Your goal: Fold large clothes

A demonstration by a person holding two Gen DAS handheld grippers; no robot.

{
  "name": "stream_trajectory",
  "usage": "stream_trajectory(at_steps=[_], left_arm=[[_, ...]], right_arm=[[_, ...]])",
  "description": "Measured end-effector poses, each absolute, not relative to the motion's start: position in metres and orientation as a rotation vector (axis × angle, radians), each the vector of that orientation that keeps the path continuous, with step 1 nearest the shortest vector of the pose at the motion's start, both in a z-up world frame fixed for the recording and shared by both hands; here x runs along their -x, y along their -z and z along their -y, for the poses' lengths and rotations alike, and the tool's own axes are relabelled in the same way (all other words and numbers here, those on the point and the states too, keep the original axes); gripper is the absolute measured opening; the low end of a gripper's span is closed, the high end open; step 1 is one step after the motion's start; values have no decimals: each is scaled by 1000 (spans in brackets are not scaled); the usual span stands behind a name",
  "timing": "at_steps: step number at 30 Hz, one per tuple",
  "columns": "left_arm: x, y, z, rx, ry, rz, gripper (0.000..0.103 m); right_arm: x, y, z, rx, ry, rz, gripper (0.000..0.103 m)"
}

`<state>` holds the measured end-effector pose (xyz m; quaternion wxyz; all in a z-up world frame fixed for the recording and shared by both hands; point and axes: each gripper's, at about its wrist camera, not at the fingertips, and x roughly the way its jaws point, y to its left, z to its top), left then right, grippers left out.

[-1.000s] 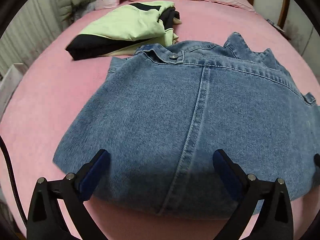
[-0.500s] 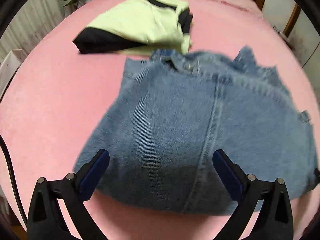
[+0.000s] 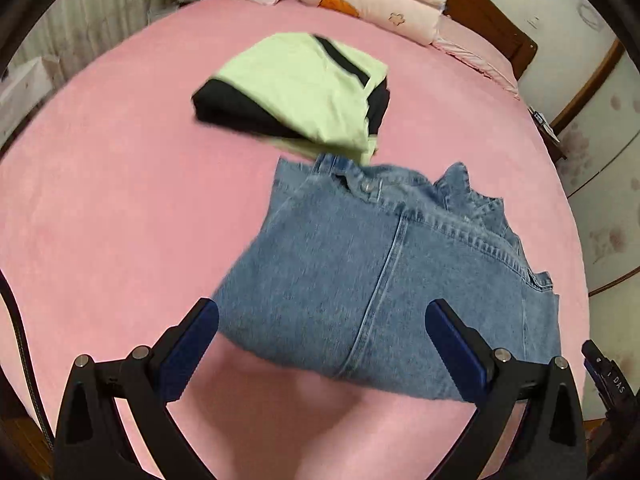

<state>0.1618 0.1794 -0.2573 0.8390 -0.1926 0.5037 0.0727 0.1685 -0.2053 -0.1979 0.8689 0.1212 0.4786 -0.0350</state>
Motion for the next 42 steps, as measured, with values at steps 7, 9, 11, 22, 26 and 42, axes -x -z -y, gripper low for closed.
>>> stream_trajectory(at_steps=[7,9,11,22,26,42], left_arm=[[-143,323,-185,644,-78,-1127,103],[-139,344,-187,710,-49,-1125,103],[-137,362,-187,764,-29,-1133,102],[-161,397,-188,785,48,-939,102],[-187,398,-194,790,53,-885,102],[-197,330,-173,529,38,-813,10]], right_arm=[[-165,213,156,-178,-59,-1042,49],[-162,224,144,-170,-91,-1066,44],[-158,235,134,-162,-109,-1090,40],[-150,259,103,-130,-166,-1094,36],[-152,271,102,-136,-158,-1102,35],[-190,305,73,7,-142,-1082,9]])
